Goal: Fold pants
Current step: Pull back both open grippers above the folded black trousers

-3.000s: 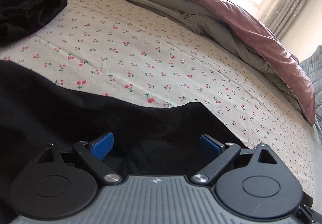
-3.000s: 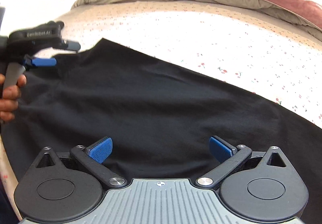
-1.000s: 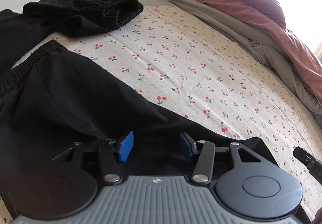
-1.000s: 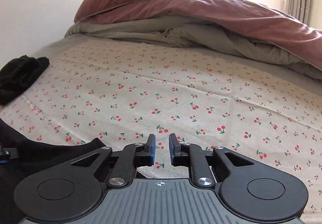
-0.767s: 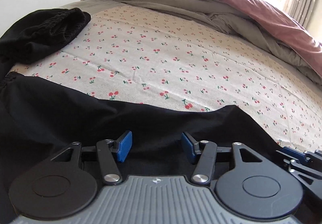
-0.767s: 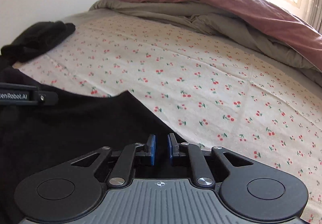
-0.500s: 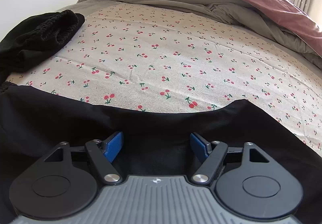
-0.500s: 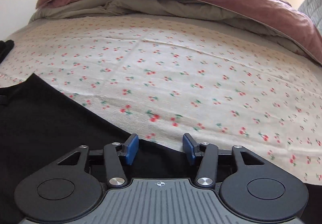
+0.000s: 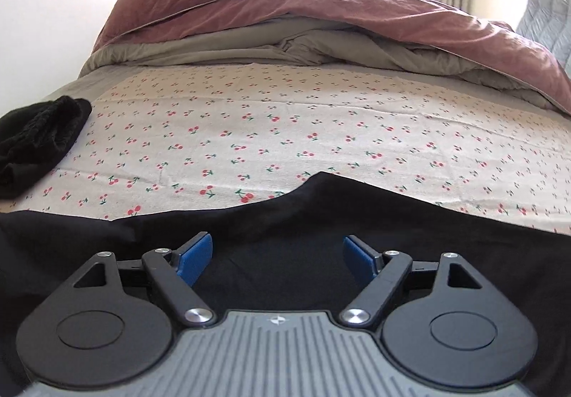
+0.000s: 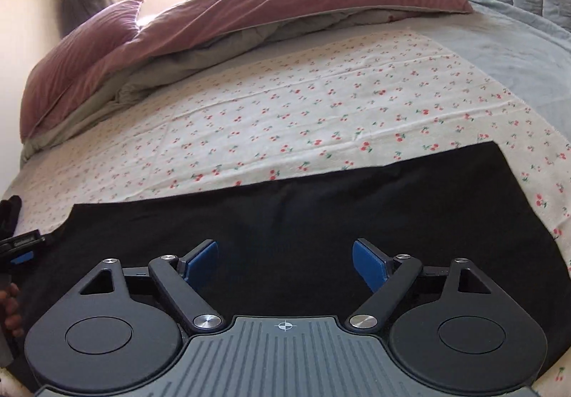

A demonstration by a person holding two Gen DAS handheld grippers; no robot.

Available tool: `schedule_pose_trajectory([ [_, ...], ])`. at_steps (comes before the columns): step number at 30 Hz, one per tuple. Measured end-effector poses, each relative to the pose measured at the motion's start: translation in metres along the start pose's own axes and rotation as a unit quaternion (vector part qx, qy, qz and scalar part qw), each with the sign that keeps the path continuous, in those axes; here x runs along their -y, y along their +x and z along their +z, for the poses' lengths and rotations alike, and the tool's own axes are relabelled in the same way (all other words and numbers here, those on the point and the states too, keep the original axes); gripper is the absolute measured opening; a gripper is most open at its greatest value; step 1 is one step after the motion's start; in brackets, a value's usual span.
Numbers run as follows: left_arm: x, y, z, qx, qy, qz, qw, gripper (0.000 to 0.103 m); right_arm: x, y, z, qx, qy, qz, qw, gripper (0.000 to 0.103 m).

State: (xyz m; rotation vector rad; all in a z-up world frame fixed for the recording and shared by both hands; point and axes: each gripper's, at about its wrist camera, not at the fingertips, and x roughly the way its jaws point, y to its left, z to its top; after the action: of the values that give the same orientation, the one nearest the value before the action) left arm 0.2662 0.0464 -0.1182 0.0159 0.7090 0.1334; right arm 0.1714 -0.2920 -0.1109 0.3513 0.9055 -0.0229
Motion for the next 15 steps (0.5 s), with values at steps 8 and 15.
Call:
schedule_pose_trajectory([
  [8,-0.007,0.013,-0.02,-0.066,-0.012,0.004,0.9977,0.085,-0.05,0.042,-0.029,-0.063,-0.116,-0.06,0.989,0.103],
  [15,-0.029,0.002,-0.022,-0.112,-0.002,0.036,0.993,0.092,-0.055,0.047,-0.032,-0.05,-0.131,-0.067,0.988,0.103],
])
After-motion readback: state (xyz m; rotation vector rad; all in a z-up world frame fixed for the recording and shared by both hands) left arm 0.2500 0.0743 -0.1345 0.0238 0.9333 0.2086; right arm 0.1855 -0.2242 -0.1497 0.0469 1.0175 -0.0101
